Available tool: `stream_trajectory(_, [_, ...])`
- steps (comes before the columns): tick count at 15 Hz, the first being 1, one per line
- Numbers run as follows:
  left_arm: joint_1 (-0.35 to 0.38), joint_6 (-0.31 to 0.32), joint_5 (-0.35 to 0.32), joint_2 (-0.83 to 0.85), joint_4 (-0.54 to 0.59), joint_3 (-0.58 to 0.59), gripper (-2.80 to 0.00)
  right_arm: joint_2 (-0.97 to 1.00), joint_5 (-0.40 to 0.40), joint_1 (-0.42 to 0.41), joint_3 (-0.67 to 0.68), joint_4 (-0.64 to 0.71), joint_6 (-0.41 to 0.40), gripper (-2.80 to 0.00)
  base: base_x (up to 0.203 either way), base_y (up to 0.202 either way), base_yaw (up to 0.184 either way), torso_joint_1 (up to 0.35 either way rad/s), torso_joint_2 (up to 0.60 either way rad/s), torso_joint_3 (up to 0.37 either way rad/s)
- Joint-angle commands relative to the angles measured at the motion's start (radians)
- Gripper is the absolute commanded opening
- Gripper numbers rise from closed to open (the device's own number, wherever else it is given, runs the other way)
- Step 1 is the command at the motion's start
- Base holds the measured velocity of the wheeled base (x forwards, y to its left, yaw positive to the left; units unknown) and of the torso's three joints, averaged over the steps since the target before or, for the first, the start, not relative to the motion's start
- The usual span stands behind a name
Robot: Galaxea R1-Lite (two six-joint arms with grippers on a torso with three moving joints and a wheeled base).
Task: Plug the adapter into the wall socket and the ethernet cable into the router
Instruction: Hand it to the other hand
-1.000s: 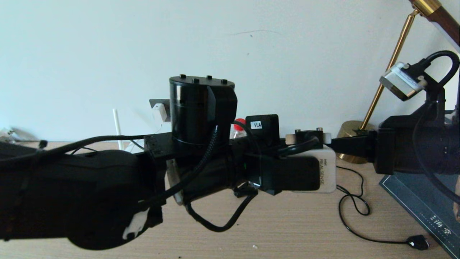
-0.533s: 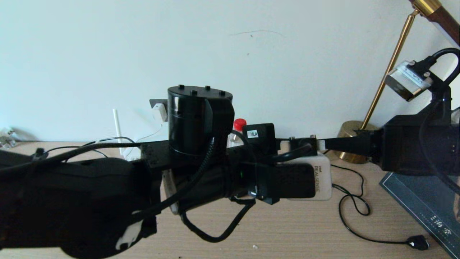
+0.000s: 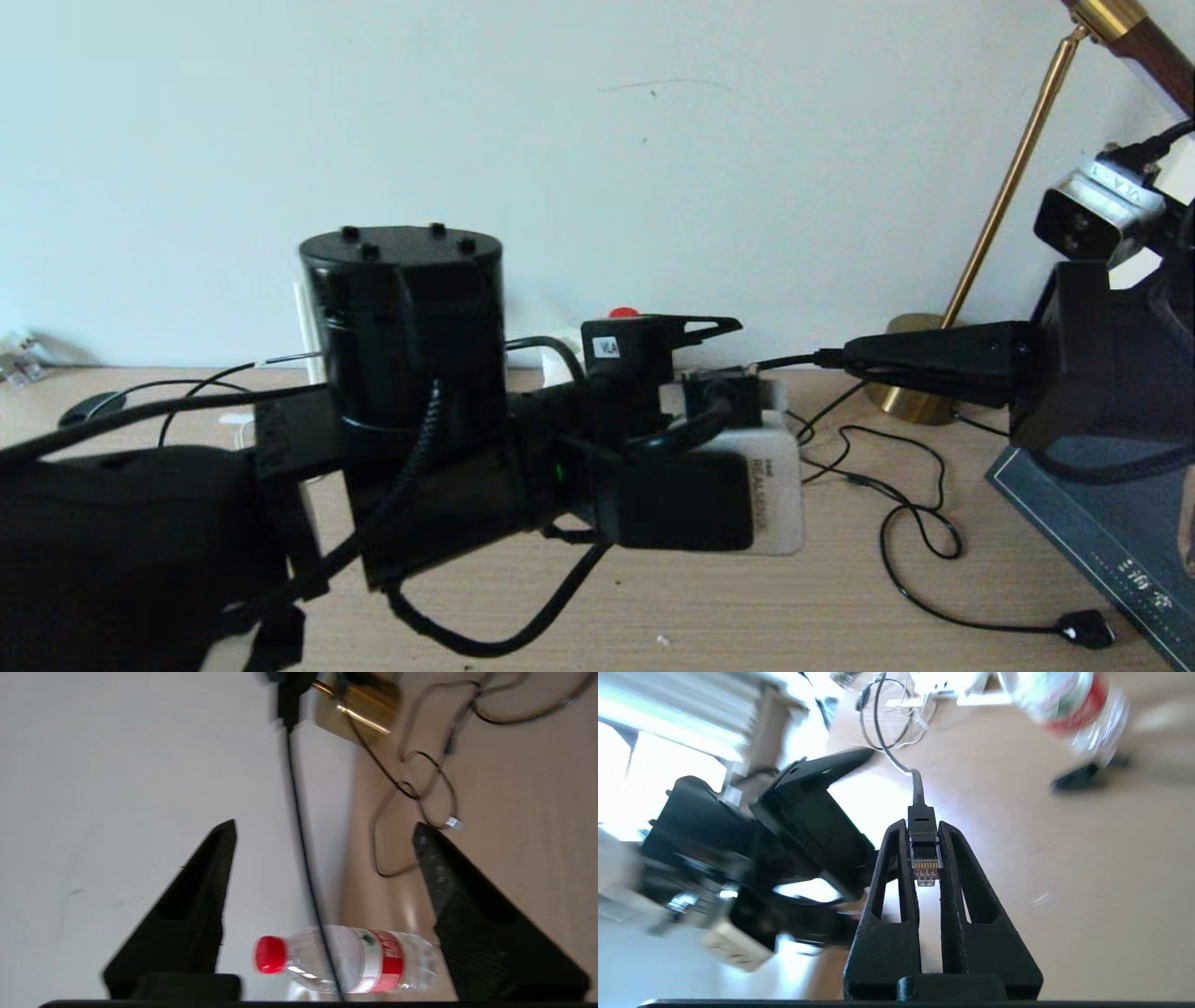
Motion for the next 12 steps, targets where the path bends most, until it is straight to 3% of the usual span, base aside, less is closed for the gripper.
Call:
stream_trajectory(1, [0.014,0.011,-0.041,-0.02,-0.069,0.042,0.0,-0.01,0.036,0.001,-0.013,0.062,0.102,-2.8,0.0,0.0,0.0,0.0,0.0,0.0])
stream_trajectory(4, [0.025,0.014,-0.059,0.009,-0.116,0.03,0.0,0.007,0.1,0.0,-0.024,0.077,0.278,-2.8,0.0,0.0,0.0,0.0,0.0,0.0])
stream_trajectory(6, [0.033,0.033,-0.133,0.03,-0.152,0.021,0.0,0.039,0.187,-0.004,-0.039,0.074,0.403,-2.8,0.0,0.0,0.0,0.0,0.0,0.0])
stream_trajectory(8, [0.037,0.08,-0.211,0.034,-0.159,0.02,0.0,0.051,0.27,-0.016,-0.057,0.074,0.453,-2.8,0.0,0.0,0.0,0.0,0.0,0.0])
stream_trajectory(12, [0.046,0.099,-0.231,0.032,-0.166,0.018,0.0,0.103,0.356,-0.048,-0.086,0.072,0.534,-2.8,0.0,0.0,0.0,0.0,0.0,0.0])
